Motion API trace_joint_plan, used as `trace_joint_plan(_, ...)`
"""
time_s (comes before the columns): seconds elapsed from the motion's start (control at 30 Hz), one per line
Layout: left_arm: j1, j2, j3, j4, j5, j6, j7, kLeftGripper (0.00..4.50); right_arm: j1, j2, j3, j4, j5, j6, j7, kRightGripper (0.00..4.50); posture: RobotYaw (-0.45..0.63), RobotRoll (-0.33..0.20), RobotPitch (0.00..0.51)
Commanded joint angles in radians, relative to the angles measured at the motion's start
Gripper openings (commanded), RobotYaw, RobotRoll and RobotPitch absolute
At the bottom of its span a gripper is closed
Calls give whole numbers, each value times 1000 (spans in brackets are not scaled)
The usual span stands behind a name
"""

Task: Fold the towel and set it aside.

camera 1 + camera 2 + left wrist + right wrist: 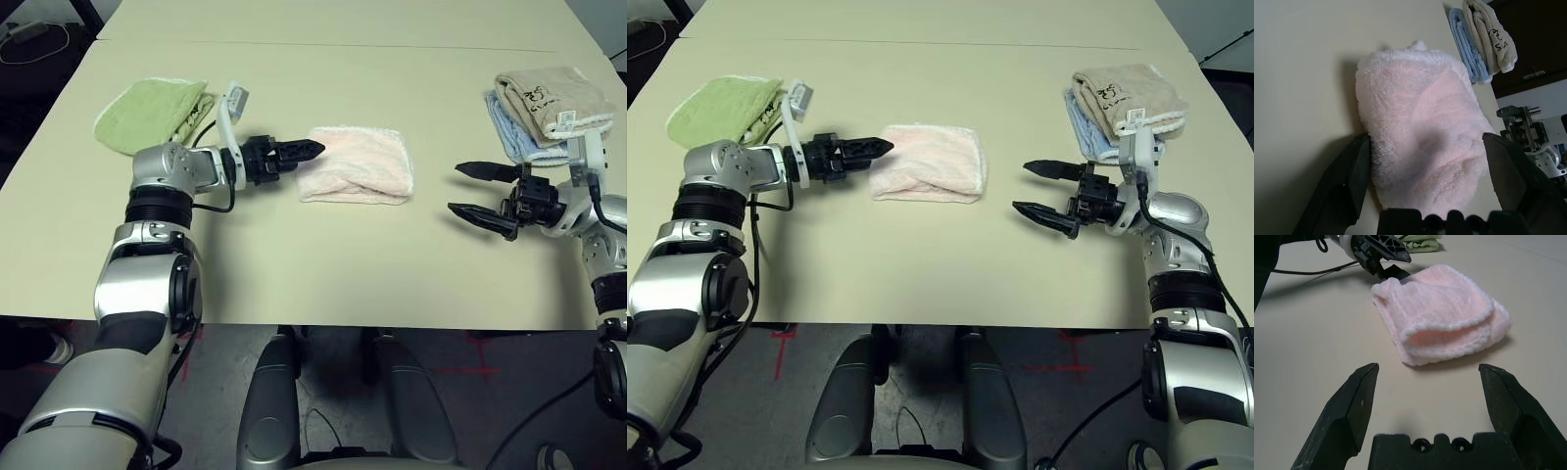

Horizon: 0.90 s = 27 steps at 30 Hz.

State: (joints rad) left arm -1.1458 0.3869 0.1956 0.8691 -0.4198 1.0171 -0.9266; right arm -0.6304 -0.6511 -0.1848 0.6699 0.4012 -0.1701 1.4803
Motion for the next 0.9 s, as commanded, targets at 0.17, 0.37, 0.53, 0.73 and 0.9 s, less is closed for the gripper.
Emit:
trace_joint_plan(0.17,0,-15,27,59,-16,3,37,4464,25,-12,-5,-30,7,-7,0,4455,-3,0,268)
trace_joint_plan(0.37,8,0,-41,83,25,27,-6,4464,15,-10,-1,-29,4,-6,-3,4455,0,0,267)
trace_joint_plan(0.53,17,25,-99,85,35,67,-57,4464,15,-4,4,-30,2,-7,-7,4455,5,0,269)
trace_joint_plan(0.73,4,31,-125,76,23,120,-99,4464,16,0,8,-25,0,-11,-7,4455,8,0,269)
trace_joint_plan(0.9,-10,14,-121,92,26,97,-86,4091,9,1,10,-20,-2,-12,-9,4500,7,0,269)
